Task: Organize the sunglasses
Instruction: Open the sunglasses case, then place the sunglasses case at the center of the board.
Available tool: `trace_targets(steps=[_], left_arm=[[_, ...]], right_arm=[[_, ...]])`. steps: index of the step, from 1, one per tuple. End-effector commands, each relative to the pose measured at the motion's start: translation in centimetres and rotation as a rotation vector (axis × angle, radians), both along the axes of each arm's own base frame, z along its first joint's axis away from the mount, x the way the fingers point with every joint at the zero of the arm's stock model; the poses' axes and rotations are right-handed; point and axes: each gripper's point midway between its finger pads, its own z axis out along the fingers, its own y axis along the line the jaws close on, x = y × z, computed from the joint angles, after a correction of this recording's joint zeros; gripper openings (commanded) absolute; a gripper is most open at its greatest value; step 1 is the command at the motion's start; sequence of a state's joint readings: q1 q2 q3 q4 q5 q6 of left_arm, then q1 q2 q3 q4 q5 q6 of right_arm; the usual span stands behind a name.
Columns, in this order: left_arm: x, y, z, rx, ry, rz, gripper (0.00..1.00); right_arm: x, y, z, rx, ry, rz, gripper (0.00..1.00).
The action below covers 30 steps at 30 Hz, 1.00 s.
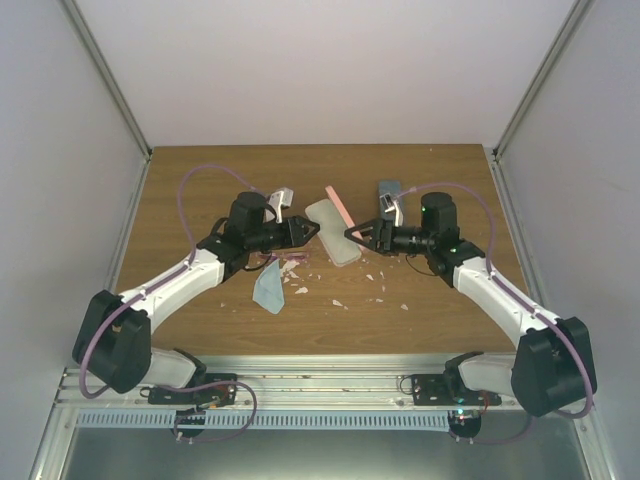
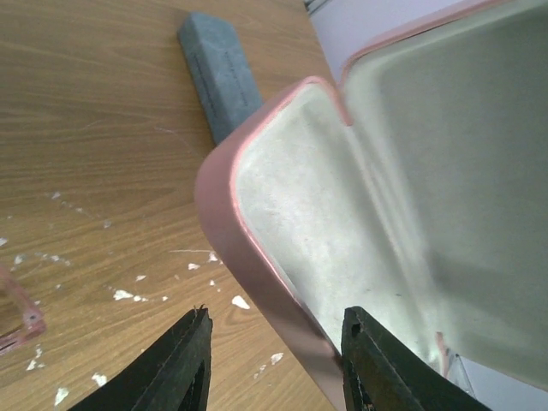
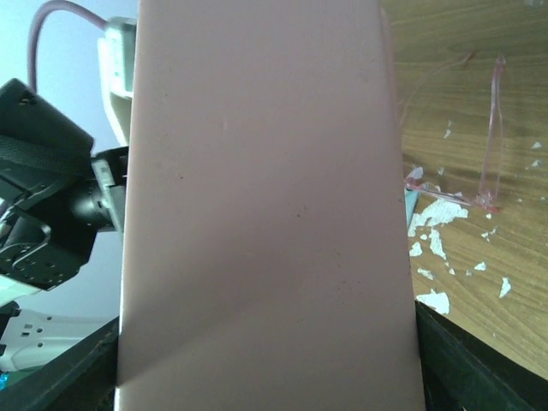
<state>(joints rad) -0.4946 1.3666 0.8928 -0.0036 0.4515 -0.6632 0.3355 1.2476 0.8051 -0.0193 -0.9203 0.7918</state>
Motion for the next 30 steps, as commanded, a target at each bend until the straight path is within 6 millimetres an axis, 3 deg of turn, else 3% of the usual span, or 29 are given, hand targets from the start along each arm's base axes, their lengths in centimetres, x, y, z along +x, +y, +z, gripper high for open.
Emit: trace_targets(steps=[1, 6, 9, 16, 21, 30], left_arm=[[0.7, 1.7, -3.6, 0.088, 0.07, 0.069, 0.42], [1.0, 2.0, -4.5, 0.108, 0.086, 0.093, 0.43], [0.9, 1.7, -4.0, 0.085, 0.071, 0.079, 0.47], [1.4, 2.0, -2.9, 0.108, 0.039, 0.095, 0.65], [1.3, 2.0, -3.3, 0.115, 0.044, 0.086, 0.66], [0.7, 0.6, -5.9, 0.122, 0.105, 0.031, 0.66]], right_arm=[[-0.5, 0.6, 3.4, 0.084, -0.128, 0.063, 0.35], [-0.6, 0.6, 2.7, 0.083, -0.106, 0.055, 0.35], [-0.2, 0.4, 1.2, 0.046, -0.075, 0.034, 0.35], [1.0, 0.0, -4.9, -0.052, -0.003, -0.01, 0.35], [1.0, -0.5, -8.9, -0.03, 0.022, 0.021, 0.39], [1.0, -2.1, -15.0, -0.04, 0.089, 0.039, 0.41]])
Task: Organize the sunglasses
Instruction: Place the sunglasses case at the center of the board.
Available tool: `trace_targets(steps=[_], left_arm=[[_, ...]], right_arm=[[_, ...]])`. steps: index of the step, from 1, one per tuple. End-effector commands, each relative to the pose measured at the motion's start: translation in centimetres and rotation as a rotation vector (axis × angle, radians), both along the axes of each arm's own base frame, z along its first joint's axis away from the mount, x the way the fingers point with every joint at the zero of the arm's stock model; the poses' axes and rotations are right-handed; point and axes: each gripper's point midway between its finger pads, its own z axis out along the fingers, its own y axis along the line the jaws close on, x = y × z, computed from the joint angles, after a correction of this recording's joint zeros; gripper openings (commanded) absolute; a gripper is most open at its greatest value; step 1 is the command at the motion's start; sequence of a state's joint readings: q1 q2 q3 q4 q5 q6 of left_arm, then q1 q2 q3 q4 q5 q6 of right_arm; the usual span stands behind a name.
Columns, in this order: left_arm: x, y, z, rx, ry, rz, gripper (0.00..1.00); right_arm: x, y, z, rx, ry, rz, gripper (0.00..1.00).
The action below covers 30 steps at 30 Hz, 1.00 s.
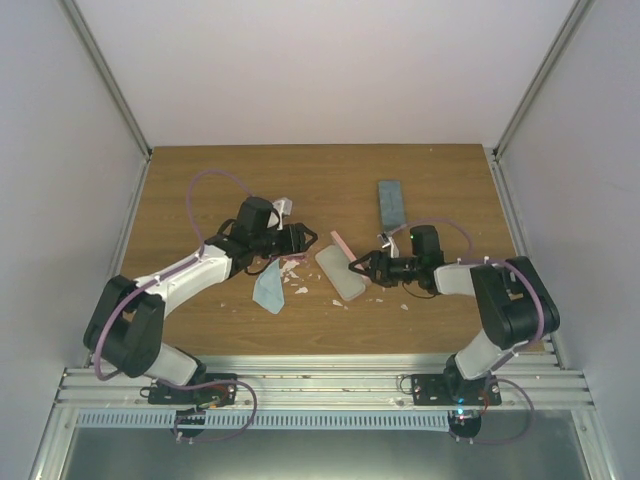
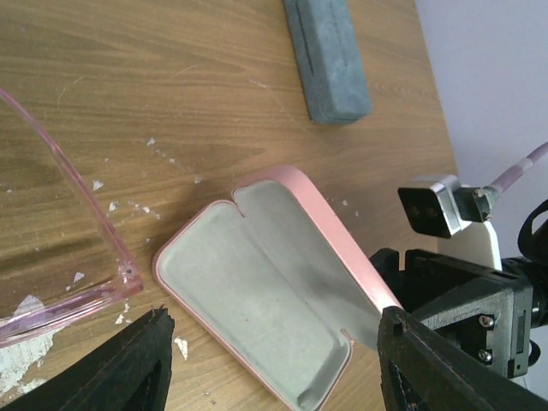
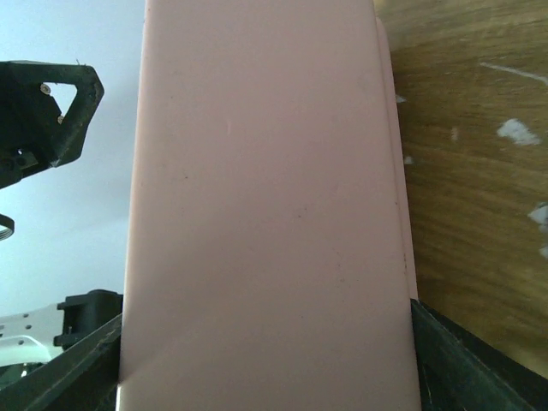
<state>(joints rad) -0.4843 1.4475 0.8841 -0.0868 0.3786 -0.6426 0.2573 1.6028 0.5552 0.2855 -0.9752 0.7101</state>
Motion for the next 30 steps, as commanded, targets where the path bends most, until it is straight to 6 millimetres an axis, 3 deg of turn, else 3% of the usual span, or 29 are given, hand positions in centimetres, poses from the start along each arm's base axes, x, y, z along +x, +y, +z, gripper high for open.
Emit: trace_targets(steps=[1, 7, 13, 19, 22, 26, 28, 30], left_arm=[[0.1, -1.0, -0.6, -0.004, -0.011, -0.034, 0.66], [0.2, -1.2, -0.9, 0.006, -0.006, -0.034, 0.65], [0.6, -1.0, -0.5, 0.027, -0.021, -0.021, 0.65], [1.0, -0.6, 0.2, 0.047, -0.041, -0.004, 0.66], [1.2, -0.1, 0.6, 0.064, -0.056, 0.018, 0.66], [1.5, 0.9, 0.7, 0.101, -0.057, 0.067, 0.64], [1.6, 1.7, 0.4, 0.129, -0.037, 0.104, 0.61], [1.5, 2.6, 0.0, 0.15, -0.014, 0.137, 0.58]], right_arm=[[0.9, -0.1, 0.3, 0.037, -0.127, 0.045, 0.43], [1.0, -0.8, -1.1, -0.024, -0.136, 0.031, 0.8], [1.5, -1.5, -0.3, -0.103, -0.171, -0.009, 0.93], [2.9, -2.9, 1.4, -0.286, -0.245, -0.093, 0.96], [3.9, -3.7, 3.6, -0.421, -0.322, -0.182, 0.95], [3.8, -1.9, 7.9, -0.447, -0.447, -0.212, 0.86], [3.2, -0.1, 8.3, -0.445, -0.463, -0.174, 0.79], [2.1, 2.0, 7.3, -0.459, -0.452, -0.11, 0.72]])
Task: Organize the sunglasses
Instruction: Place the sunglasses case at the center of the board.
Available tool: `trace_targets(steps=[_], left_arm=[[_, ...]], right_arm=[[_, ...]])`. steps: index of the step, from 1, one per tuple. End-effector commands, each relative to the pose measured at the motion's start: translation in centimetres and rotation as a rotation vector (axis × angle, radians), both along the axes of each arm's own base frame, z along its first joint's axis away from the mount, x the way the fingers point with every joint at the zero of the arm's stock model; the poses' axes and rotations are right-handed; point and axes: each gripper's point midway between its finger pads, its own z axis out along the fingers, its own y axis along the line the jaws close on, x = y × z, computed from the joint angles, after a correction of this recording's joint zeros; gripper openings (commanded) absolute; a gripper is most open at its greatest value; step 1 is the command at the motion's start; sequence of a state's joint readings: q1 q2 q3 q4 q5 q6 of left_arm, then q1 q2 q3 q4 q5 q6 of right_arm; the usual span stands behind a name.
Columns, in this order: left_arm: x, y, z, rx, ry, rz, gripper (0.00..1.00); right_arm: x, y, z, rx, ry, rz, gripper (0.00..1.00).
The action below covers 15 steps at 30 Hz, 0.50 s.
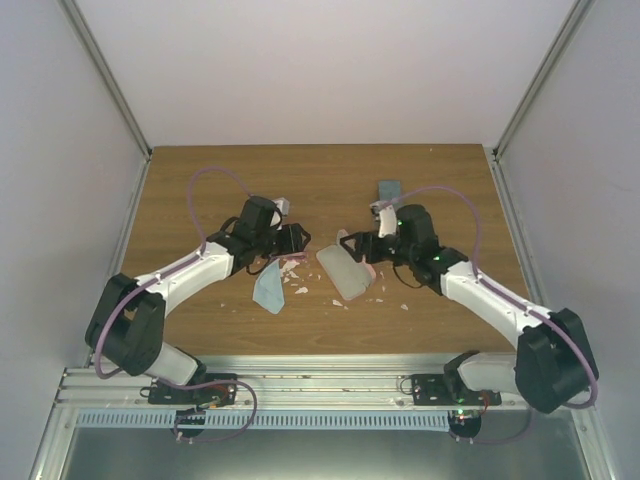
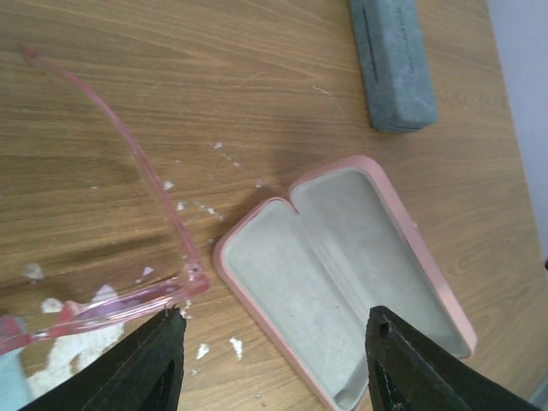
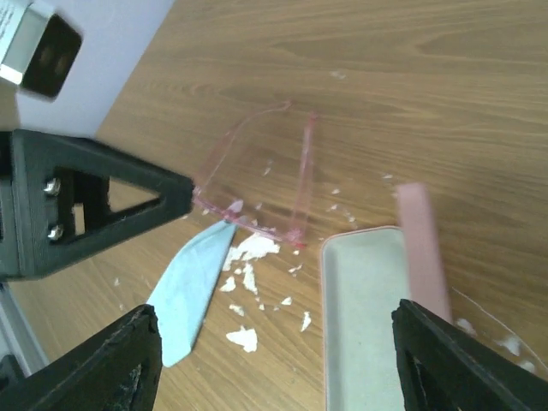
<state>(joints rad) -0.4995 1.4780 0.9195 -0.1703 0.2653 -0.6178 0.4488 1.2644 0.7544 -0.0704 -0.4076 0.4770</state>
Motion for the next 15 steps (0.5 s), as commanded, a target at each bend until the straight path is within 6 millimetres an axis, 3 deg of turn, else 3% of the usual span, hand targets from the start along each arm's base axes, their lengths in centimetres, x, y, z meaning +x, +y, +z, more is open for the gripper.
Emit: trace_targets(steps=[1, 6, 8, 11, 15], left_arm=[[0.5, 2.0, 1.1, 0.049, -0.017, 0.089, 0.56], [-1.4, 4.5, -0.9, 0.112, 0.062, 0.136, 0.52], [-2.6, 5.7, -1.9, 0.144, 0.1, 0.155, 0.52], [-4.6, 6.9, -3.6, 0.171, 0.154, 0.167, 0.53], [-7.2, 7.1, -5.9, 0.162, 0.243, 0.139, 0.56]], right_arm=[[-1.6, 2.7, -3.0, -0.132, 0.055, 0.032, 0.69], [-5.5, 7.5, -8.2, -0.222, 0.174, 0.186, 0.52], [-6.8, 8.5, -9.7, -0.242, 0.216, 0.215, 0.51], [-7.3, 8.1, -11.9, -0.275, 0.282, 0.187, 0.5], [-6.9, 6.2, -14.2, -0.391, 0.326, 0.11, 0.53]])
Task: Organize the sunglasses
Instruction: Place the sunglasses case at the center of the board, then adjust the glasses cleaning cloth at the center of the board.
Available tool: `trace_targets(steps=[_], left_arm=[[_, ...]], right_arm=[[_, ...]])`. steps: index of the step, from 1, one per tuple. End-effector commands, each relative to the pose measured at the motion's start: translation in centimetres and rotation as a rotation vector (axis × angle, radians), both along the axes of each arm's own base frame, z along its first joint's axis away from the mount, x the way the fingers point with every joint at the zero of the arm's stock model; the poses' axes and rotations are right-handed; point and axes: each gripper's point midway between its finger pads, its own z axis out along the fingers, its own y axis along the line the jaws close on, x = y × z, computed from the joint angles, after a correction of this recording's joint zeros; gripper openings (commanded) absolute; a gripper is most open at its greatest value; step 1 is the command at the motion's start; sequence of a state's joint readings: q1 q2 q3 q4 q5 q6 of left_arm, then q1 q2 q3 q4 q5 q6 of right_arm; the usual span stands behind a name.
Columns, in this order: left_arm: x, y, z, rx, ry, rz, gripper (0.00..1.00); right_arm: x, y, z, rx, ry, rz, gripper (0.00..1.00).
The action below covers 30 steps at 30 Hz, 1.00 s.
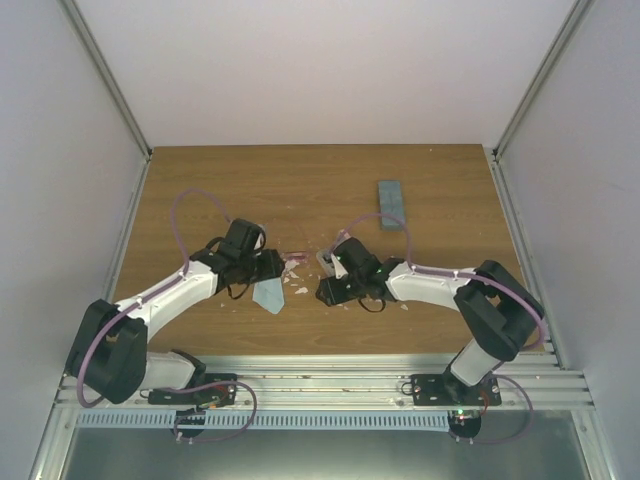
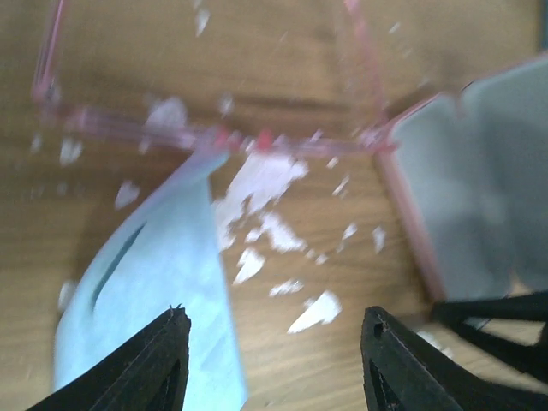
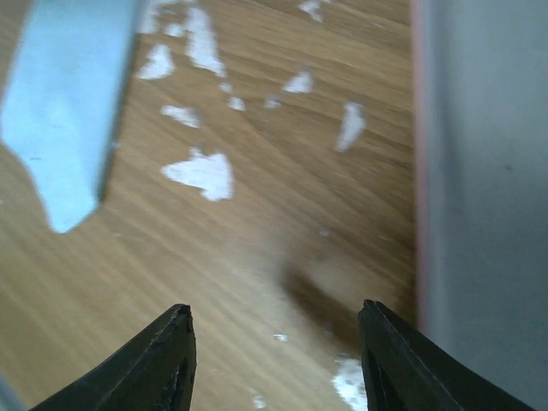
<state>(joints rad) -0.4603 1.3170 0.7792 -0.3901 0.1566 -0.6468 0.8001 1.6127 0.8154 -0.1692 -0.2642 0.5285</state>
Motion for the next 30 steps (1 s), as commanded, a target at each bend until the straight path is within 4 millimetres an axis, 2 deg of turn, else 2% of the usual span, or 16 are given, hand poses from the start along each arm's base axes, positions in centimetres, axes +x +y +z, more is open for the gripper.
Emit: trace_targets(steps=[1, 4, 8, 12, 16, 19, 22, 25, 30], left_arm=[[-2.9, 0.8, -2.6, -0.002, 0.108, 0.007, 0.57], [-4.2, 0.6, -3.9, -0.026, 0.159, -0.004, 0.58], [-5.1, 0.6, -5.1, -0.022, 0.212, 0.001, 0.56], [-5.5, 0.4, -5.9, -0.013, 0.233, 0.009, 0.57], [-5.6, 0.3, -6.8, -0.005, 0.254, 0.015, 0.56], [-5.4, 0.2, -7.2, 0.007, 0.257, 0.023, 0.56], [-5.2, 0.3, -7.3, 0.017, 0.25, 0.033, 0.53], [-4.7, 0.7, -6.8, 0.032, 0.224, 0.052, 0.49], [-3.6, 2.8, -4.7, 0.087, 0.137, 0.151, 0.42]], right_arm=[[1.0, -2.4, -2.4, -0.156, 0.017, -0.105, 0.53], [2.2, -5.1, -3.5, -0.296, -0.01, -0.189, 0.54], [4.2, -7.6, -3.2, -0.376, -0.059, -0.278, 0.56], [5.5, -8.0, -3.2, -0.395, -0.075, -0.3, 0.58], [6.7, -7.5, -3.3, -0.391, -0.086, -0.307, 0.57], [7.0, -6.9, -2.7, -0.366, -0.097, -0.298, 0.57], [6.5, -5.7, -1.5, -0.319, -0.118, -0.249, 0.56], [5.0, -3.0, -0.5, -0.257, -0.13, -0.139, 0.56], [2.1, 2.8, -0.2, -0.189, -0.1, 0.034, 0.55]])
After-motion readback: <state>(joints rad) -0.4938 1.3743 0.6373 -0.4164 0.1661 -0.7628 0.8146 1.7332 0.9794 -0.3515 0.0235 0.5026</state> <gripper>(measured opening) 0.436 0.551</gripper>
